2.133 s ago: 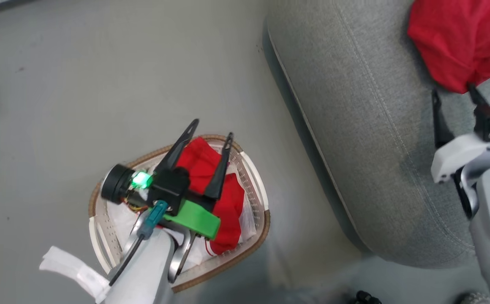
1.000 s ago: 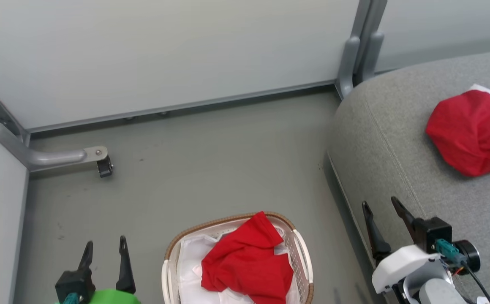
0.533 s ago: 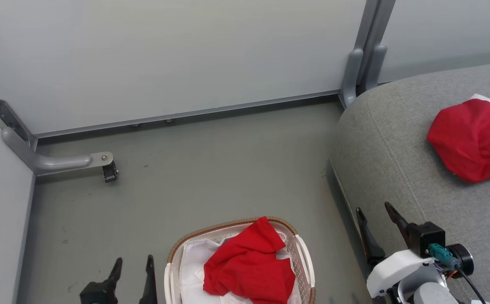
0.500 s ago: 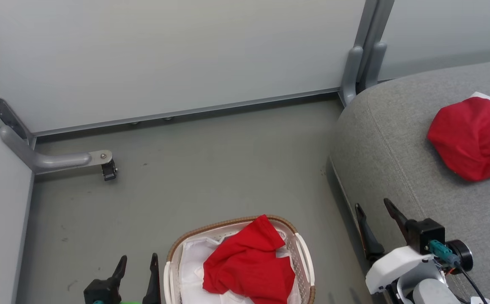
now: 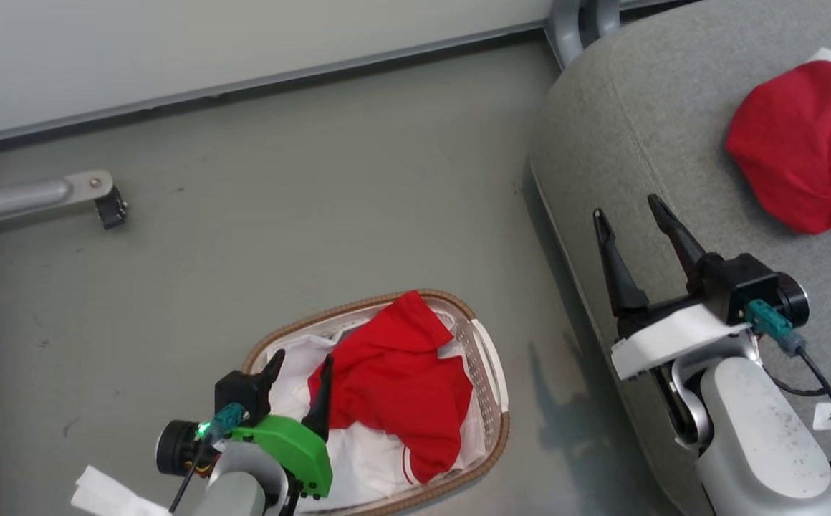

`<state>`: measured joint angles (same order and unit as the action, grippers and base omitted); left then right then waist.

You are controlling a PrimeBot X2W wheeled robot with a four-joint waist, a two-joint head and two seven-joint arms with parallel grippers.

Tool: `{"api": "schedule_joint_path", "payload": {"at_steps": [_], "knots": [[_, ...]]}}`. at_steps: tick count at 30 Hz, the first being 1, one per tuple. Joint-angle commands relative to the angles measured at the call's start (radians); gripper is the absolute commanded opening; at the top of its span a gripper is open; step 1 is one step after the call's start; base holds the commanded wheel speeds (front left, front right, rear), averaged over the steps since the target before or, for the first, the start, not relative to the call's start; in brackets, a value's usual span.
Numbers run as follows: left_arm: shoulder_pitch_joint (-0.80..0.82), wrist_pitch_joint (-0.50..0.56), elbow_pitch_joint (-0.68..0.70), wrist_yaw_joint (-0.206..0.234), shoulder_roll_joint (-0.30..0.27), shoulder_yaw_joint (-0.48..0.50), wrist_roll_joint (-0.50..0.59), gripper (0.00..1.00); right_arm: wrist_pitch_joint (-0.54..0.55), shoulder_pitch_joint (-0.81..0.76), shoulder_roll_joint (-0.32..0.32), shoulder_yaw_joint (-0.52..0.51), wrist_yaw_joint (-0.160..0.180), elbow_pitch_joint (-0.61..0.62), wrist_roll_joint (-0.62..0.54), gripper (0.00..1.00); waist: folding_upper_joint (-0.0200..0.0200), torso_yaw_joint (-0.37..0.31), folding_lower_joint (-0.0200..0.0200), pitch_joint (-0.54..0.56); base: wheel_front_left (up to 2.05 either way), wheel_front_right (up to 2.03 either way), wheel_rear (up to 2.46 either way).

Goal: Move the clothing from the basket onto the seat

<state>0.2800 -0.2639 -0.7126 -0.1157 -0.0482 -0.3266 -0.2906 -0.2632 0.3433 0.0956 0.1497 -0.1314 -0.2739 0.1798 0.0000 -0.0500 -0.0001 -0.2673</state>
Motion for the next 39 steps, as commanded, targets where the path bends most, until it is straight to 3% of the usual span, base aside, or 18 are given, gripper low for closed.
{"api": "schedule_joint_path", "payload": {"at_steps": [1, 12, 20, 31, 38, 39], "knots": [[0.051, -0.001, -0.03, -0.006, -0.005, -0.015, -0.003, 1.0, -0.002, 0.029, 0.003, 0.004, 0.001, 0.016, 0.006, 1.0, 0.0, -0.097, 0.0001, -0.161, 0.0, 0.0, 0.0], [0.276, -0.001, -0.311, -0.014, -0.006, -0.122, -0.01, 1.0, -0.002, 0.151, -0.011, 0.039, 0.001, 0.125, 0.013, 1.0, 0.0, -0.196, 0.0001, -0.364, 0.0, 0.0, 0.0], [0.38, -0.001, -0.456, -0.015, -0.006, -0.179, 0.011, 1.0, -0.002, 0.201, -0.015, 0.051, 0.001, 0.179, 0.003, 1.0, 0.0, -0.225, 0.0001, -0.464, 0.0, 0.0, 0.0], [0.484, -0.001, -0.534, -0.015, -0.023, -0.298, 0.095, 1.0, -0.002, 0.242, -0.009, 0.052, 0.001, 0.23, -0.011, 1.0, 0.0, -0.224, 0.0001, -0.567, 0.0, 0.0, 0.0], [0.543, -0.001, -0.552, -0.015, -0.04, -0.321, 0.108, 1.0, -0.002, 0.268, -0.004, 0.056, 0.001, 0.256, -0.015, 1.0, 0.0, -0.221, 0.0001, -0.605, 0.0, 0.0, 0.0], [0.548, -0.001, -0.555, -0.015, -0.041, -0.323, 0.107, 0.95, -0.002, 0.27, -0.004, 0.058, 0.001, 0.257, -0.016, 1.0, 0.0, -0.221, 0.0001, -0.606, 0.0, 0.0, 0.0]]}}
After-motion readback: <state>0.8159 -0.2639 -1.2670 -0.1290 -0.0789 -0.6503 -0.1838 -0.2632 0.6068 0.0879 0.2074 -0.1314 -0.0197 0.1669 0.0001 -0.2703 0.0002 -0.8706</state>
